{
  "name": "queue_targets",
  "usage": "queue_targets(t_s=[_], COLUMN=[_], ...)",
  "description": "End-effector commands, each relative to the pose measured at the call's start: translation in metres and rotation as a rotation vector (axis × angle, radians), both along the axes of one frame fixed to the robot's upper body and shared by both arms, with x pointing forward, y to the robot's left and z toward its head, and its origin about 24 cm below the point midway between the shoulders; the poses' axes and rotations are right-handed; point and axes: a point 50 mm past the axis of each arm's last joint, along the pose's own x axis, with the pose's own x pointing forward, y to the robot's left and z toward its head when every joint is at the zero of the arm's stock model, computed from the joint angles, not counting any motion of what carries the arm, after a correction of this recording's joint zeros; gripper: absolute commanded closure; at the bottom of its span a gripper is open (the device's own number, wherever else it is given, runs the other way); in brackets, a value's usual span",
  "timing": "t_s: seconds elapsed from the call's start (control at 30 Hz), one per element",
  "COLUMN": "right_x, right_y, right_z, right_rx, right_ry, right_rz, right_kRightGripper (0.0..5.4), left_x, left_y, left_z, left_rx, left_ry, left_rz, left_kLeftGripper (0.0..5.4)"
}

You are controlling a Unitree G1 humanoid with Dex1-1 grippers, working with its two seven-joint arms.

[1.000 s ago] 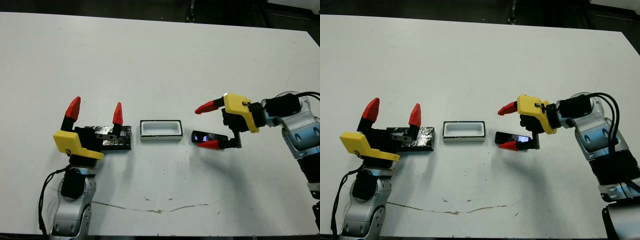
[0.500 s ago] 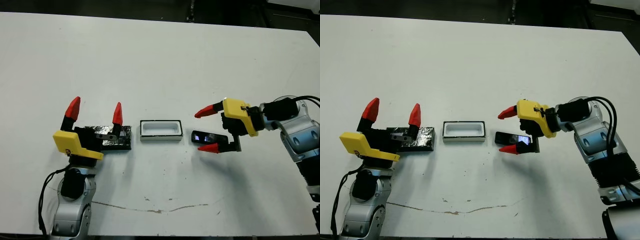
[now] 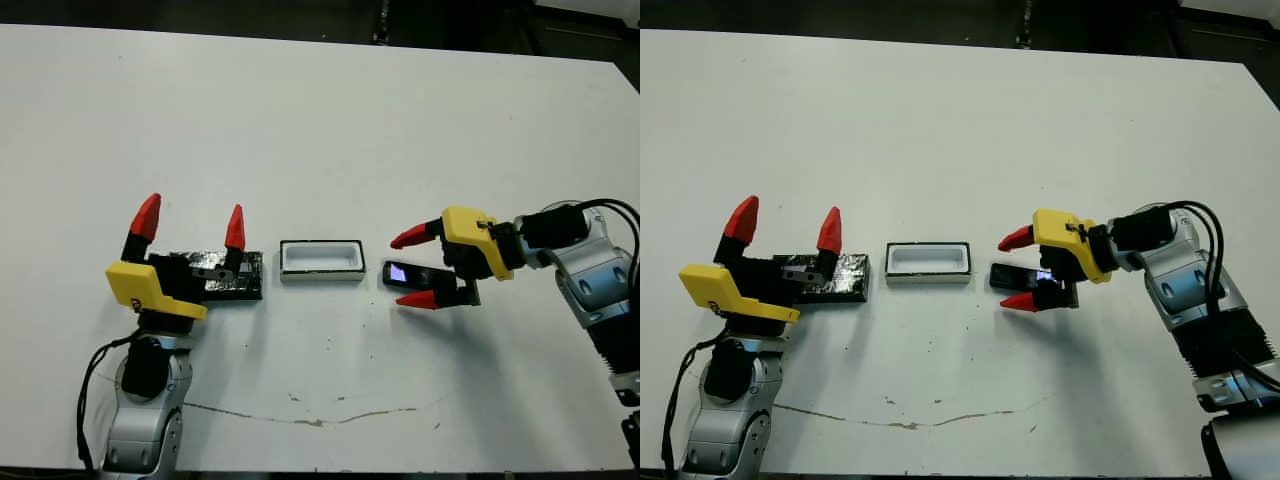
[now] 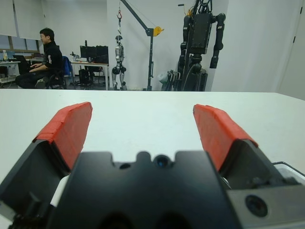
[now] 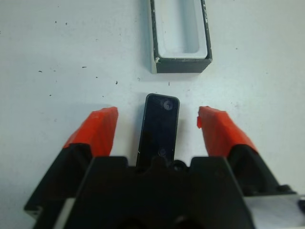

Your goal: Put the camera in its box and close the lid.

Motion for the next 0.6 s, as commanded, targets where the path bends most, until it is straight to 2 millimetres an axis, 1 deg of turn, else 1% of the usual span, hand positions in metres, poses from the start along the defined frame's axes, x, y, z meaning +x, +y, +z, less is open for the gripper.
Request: queue_targets(t_s=[0.03,0.17,0.43,0.5,0.6], right_x=[-0.0014,-0.0011,-0.0016,-0.0014,-0.0013], right_y=[-0.0025,-0.0032,-0.0013,-0.0014,-0.0012], right_z=[-0.0068,-0.0106,-0.0114,-0.0110,-0.0112], right_rx=[-0.013,-0.007,0.015,0.013,0.014], right_ry=[0.019,0.052,0.045,0.041,0.032], right_rz=[-0.017,-0.049,-0.039,-0.038,-0.026], right_kRightGripper=[1.63,2.26,3.52,3.74,3.73], left_x=[-0.0024,-0.0026,-0.0026,-0.0023,-0.0024], left_y=[0.0019,0.0015,0.0018,0.0019,0.0021], left_z=[-0.0053,-0.0055,-0.0051,-0.0052,-0.0053], left_rx=[-0.004,-0.010,-0.007,-0.005,-0.007], left_ry=[0.028,0.029,0.029,0.027,0.026], left_rz=[0.005,0.007,0.007,0.005,0.007], left_kLeftGripper=[0.00,0.00,0.00,0.00,0.00])
